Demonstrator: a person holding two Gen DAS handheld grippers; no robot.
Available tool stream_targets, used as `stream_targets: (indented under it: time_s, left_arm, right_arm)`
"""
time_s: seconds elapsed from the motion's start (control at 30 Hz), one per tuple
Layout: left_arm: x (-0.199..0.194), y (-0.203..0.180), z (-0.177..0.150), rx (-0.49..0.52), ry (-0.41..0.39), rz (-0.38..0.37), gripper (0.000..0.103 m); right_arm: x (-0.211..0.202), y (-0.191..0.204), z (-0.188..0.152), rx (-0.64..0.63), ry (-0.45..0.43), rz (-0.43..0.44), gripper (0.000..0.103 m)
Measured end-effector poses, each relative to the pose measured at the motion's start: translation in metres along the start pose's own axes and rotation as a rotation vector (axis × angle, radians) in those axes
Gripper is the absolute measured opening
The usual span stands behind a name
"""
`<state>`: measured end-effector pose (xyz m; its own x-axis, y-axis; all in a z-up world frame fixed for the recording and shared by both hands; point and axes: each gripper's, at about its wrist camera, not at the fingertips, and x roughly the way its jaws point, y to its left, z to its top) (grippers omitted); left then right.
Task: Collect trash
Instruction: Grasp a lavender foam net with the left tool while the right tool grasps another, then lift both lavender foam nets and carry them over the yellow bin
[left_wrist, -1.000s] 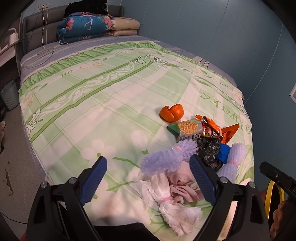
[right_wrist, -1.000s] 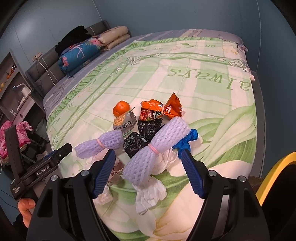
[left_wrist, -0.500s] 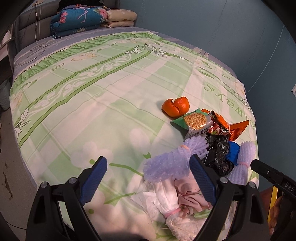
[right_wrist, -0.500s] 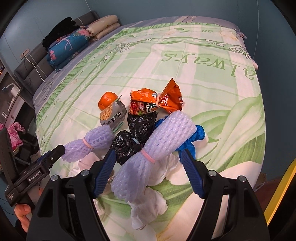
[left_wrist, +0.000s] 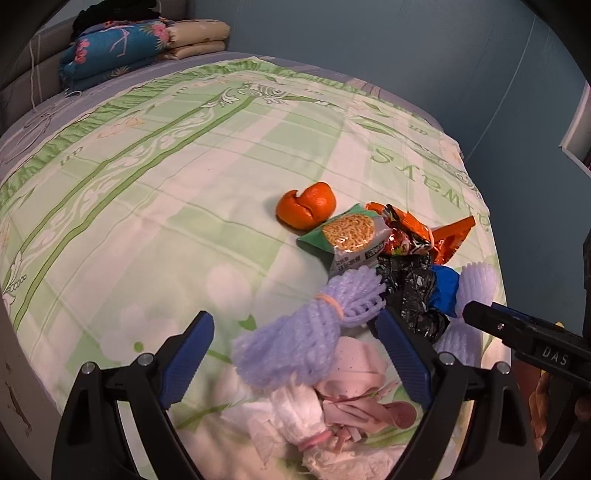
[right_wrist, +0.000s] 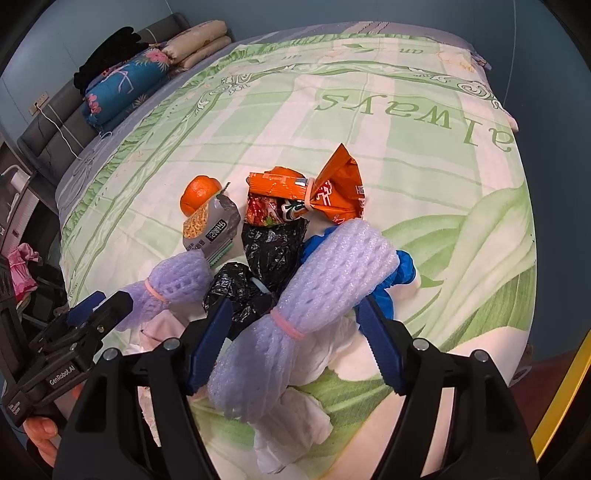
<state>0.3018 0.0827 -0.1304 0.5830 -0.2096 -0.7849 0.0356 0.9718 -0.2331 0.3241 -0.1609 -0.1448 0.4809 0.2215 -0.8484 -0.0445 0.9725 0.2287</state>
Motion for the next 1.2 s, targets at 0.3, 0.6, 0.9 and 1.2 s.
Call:
stream_targets:
  time_s: [0.3,0.6,0.9,1.2]
  left_arm:
    - [0.024,-0.008,0.0,0.033,0.055,-0.049,0.047]
    - [0.026,-0.003,-0.005,0.02,0.057,-0.064,0.025]
    - [-0.001,0.007,-0.003,-0.015,0.013,-0.059,0.023]
    - [-0.038,0.008,-0.003,-0.033,-0.047,-0.027,0.023]
  right_arm:
    - [0.015,0.002,0.001,-0.015,0.028,-0.017,0.048]
    - [0.016,0.003,-0.001,-0.003,0.034,-0.009,0.036]
    - [-0.009,0.006,-0.005,-0.022,-0.013,0.014,0.027]
    - [-0.052,0.005,-0.01,-0.021,-0.083,0.06,0.027]
